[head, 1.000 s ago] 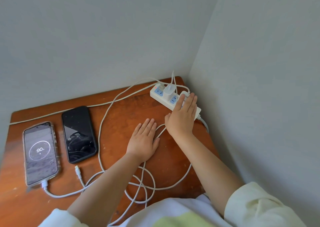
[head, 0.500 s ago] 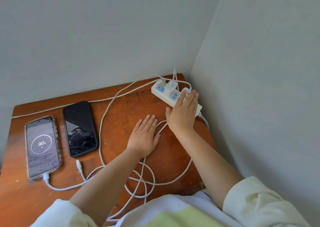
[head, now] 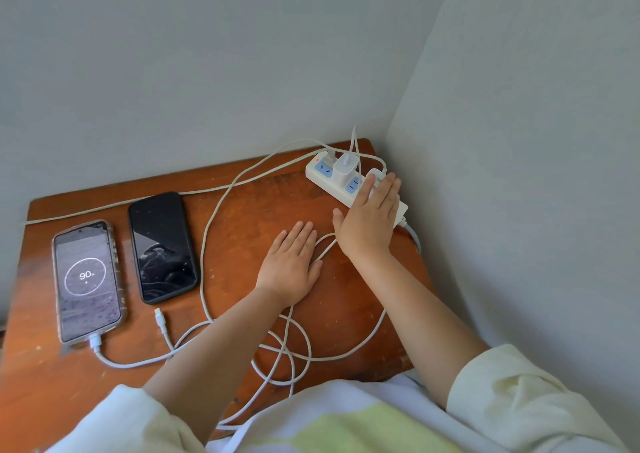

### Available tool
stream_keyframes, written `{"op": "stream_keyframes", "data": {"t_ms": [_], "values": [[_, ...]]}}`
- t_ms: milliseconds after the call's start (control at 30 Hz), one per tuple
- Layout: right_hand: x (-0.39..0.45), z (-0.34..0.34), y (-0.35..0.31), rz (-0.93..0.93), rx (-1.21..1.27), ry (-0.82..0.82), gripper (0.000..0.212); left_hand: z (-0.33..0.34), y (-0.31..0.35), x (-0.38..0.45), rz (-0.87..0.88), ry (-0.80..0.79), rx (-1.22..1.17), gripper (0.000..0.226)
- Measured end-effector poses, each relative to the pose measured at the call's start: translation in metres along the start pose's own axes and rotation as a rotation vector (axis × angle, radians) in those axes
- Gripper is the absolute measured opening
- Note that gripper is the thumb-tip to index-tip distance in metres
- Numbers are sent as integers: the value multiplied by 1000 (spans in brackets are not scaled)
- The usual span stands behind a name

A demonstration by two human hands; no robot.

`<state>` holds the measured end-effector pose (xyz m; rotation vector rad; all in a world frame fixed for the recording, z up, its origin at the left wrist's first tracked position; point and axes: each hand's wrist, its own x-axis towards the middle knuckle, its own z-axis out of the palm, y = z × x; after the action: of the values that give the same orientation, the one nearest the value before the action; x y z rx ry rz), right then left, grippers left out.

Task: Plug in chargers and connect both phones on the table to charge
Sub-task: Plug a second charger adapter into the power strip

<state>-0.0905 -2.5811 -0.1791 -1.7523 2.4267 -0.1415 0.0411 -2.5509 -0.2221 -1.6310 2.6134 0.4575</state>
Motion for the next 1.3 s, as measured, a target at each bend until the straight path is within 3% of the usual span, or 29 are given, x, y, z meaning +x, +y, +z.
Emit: {"op": "stream_keyframes", "data": {"t_ms": [700,900,1167,1300], "values": [[2,4,-4,1,-18,15,87,-3,-2,0,-14,-39,-1,55],[1,-1,-5,3,-21,-16,88,-13,-1,1,-11,-155,19,58],[-37,-5,33,-33,248,21,54,-31,-21,-42,-56,-161,-66,59],[-85,18,46,-231,256,-46,38,-25,-46,-87,-79,-42,-64,57]]}}
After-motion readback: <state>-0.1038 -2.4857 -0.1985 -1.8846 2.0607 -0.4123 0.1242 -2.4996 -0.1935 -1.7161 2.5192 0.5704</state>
